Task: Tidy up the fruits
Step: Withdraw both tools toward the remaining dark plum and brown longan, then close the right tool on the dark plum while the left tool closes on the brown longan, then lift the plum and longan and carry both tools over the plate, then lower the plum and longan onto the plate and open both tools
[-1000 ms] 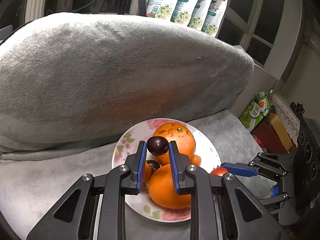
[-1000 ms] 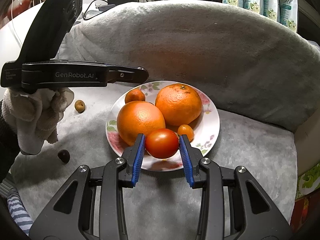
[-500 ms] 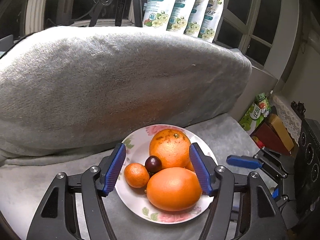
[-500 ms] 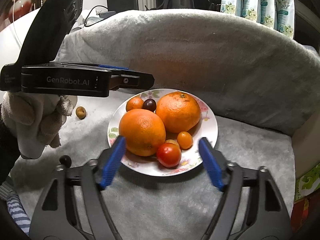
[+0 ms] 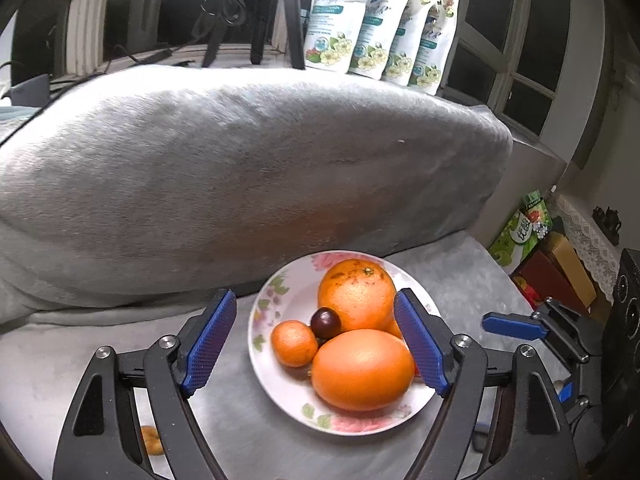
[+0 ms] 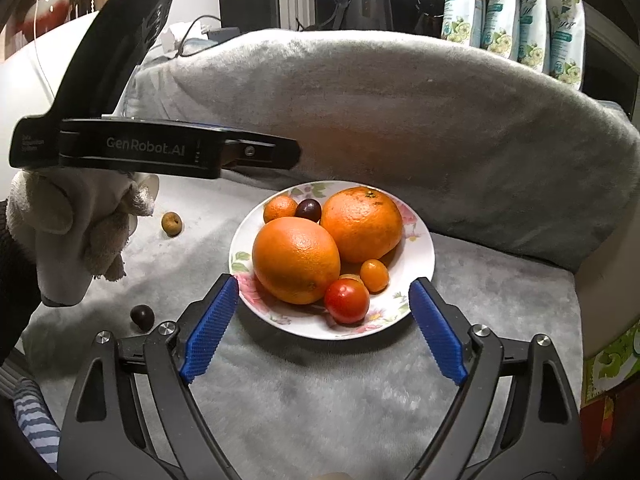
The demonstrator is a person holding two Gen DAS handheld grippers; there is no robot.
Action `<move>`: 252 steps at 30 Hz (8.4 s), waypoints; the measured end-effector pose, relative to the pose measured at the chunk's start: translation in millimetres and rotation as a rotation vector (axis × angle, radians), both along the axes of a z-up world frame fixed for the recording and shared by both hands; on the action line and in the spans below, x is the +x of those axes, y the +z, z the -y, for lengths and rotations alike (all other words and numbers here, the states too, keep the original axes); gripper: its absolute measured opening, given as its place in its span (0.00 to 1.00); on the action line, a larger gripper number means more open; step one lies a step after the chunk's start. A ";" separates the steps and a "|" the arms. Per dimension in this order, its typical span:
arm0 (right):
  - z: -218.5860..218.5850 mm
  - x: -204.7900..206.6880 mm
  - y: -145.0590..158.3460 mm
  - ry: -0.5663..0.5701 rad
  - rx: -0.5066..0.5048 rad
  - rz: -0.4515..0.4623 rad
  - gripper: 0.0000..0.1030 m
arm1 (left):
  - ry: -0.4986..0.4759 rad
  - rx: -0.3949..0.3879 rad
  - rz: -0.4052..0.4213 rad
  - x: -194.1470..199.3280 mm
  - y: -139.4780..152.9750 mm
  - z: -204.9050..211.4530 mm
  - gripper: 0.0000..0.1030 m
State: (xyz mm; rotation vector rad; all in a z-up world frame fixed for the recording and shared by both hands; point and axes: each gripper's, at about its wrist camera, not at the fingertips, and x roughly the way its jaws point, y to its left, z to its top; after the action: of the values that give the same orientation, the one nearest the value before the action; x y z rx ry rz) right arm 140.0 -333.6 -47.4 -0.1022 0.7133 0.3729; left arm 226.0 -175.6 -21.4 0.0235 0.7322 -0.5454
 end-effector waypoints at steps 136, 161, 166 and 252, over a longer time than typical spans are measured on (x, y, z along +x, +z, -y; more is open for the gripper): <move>-134.7 -39.1 -45.2 0.211 0.069 -0.190 0.24 | 0.142 -0.042 -0.089 -43.3 -72.2 -129.4 0.26; -75.0 -41.9 -12.6 0.081 0.110 -0.088 0.24 | 0.038 -0.057 0.003 -62.8 -28.0 -85.1 0.26; -61.6 -39.7 -5.9 0.054 0.115 -0.071 0.24 | 0.022 -0.059 0.003 -57.8 -25.6 -74.8 0.26; 27.6 30.6 -11.2 -0.134 0.135 -0.042 0.72 | -0.060 0.003 0.005 13.5 -19.3 15.5 0.69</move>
State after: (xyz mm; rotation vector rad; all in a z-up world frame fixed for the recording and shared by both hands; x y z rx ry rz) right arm 170.5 -361.3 -58.6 0.0813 0.7298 0.2944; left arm 239.5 -191.0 -40.7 0.0501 0.7290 -0.6017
